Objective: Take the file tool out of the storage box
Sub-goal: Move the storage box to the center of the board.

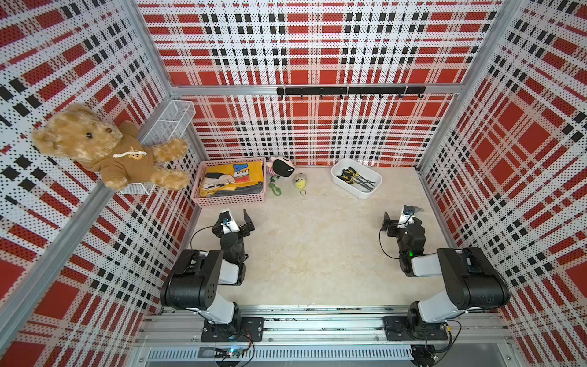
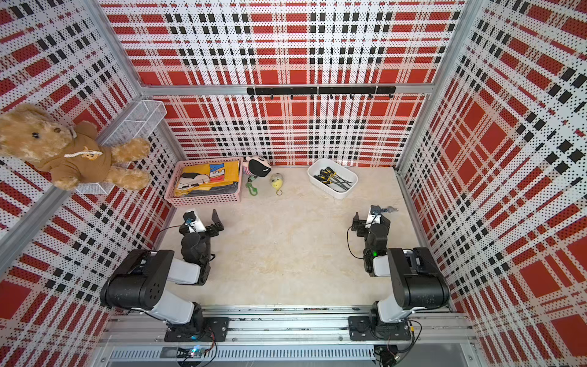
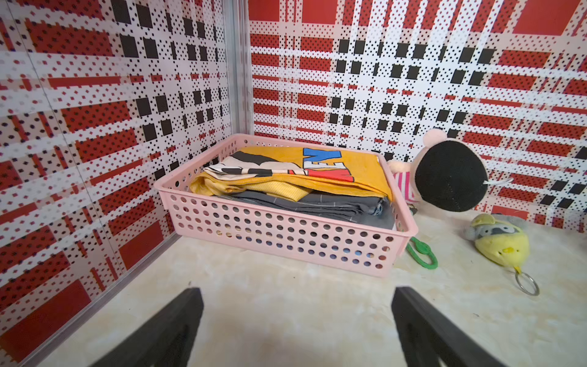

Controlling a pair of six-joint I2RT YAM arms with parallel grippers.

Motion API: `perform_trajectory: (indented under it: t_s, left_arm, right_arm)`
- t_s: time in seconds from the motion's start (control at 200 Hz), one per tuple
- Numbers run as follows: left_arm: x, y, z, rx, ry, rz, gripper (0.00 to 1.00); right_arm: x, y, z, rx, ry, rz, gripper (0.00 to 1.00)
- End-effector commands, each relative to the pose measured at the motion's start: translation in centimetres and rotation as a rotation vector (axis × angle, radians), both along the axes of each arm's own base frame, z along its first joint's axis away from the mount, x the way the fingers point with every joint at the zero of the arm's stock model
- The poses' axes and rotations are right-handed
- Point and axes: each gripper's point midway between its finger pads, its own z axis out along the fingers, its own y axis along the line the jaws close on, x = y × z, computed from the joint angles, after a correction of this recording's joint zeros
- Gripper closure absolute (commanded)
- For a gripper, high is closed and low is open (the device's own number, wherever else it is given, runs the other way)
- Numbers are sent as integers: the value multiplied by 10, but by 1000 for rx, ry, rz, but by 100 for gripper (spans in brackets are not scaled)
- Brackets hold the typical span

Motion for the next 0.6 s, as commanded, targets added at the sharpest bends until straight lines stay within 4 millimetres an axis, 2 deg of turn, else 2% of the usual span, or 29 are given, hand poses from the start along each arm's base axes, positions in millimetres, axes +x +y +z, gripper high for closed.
perform_trajectory:
  t_s: [0.0,0.596]
  left_arm:
    - [4,-1,5,9,-13,0,1]
    - [4,-1,5,2,-14,-11,1]
  right_arm:
    - [5,4,7,-4,-19,14,0]
    - [5,4,7,0,-21,18,0]
